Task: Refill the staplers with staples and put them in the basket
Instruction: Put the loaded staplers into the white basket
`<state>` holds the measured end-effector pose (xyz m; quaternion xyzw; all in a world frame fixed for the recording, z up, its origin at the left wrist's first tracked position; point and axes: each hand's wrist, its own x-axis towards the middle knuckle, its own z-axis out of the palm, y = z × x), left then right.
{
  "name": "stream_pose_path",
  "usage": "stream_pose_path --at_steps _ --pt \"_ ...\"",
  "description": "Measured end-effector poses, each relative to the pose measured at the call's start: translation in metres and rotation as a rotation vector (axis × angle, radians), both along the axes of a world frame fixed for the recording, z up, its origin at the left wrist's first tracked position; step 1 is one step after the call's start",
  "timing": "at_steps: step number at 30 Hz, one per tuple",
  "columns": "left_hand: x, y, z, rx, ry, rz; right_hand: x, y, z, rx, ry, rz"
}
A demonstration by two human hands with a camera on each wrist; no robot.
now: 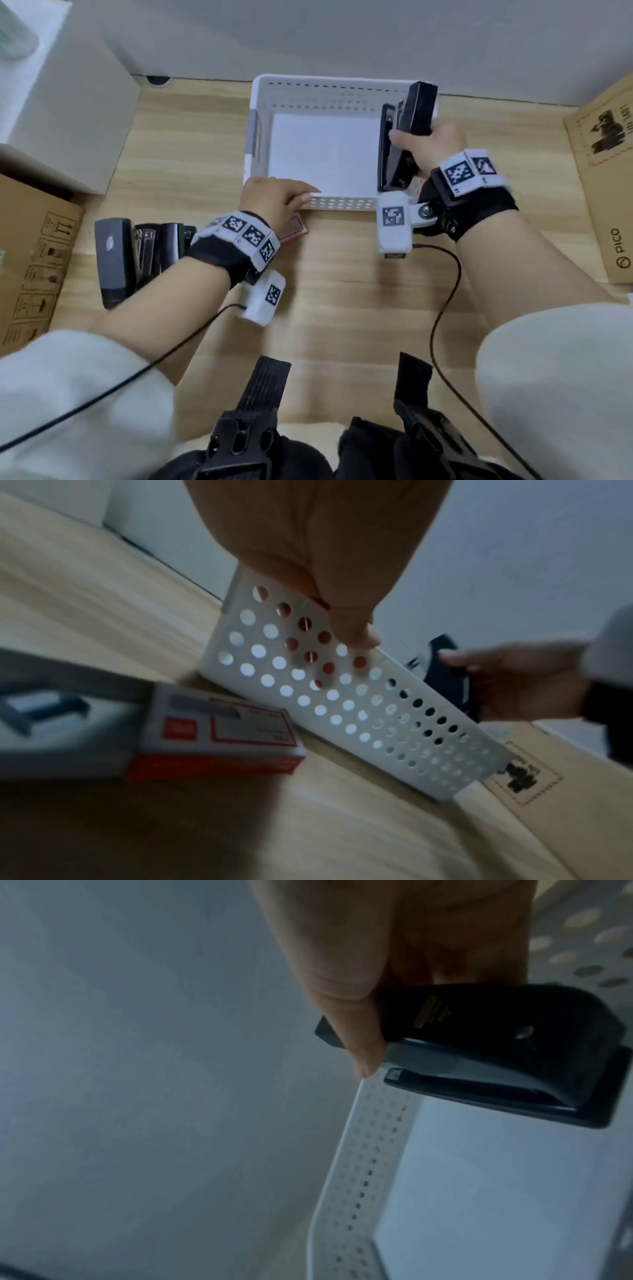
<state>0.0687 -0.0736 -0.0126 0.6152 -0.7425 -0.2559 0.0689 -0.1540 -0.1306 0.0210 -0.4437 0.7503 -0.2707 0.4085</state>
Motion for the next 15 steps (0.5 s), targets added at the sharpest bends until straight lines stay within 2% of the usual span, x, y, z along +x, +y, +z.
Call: stream_pose_path --at_steps 3,5,10,15 --pt "-0.002 0.0 -0.008 -0.045 -0.054 0.012 0.002 -0.013 -0.014 0.099 0.282 0.146" --pt "-0.001 0.0 -0.012 -0.045 -0.061 0.021 0.005 -0.017 -0.018 0.132 0.375 0.195" --pt "-0.001 0.001 -0.018 -0.048 -0.022 0.031 0.005 -0.023 -0.028 0.169 0.489 0.207" --pt "-0.001 0.001 -0.018 -0.037 -0.006 0.039 0.003 -0.02 -0.03 0.154 0.484 0.205"
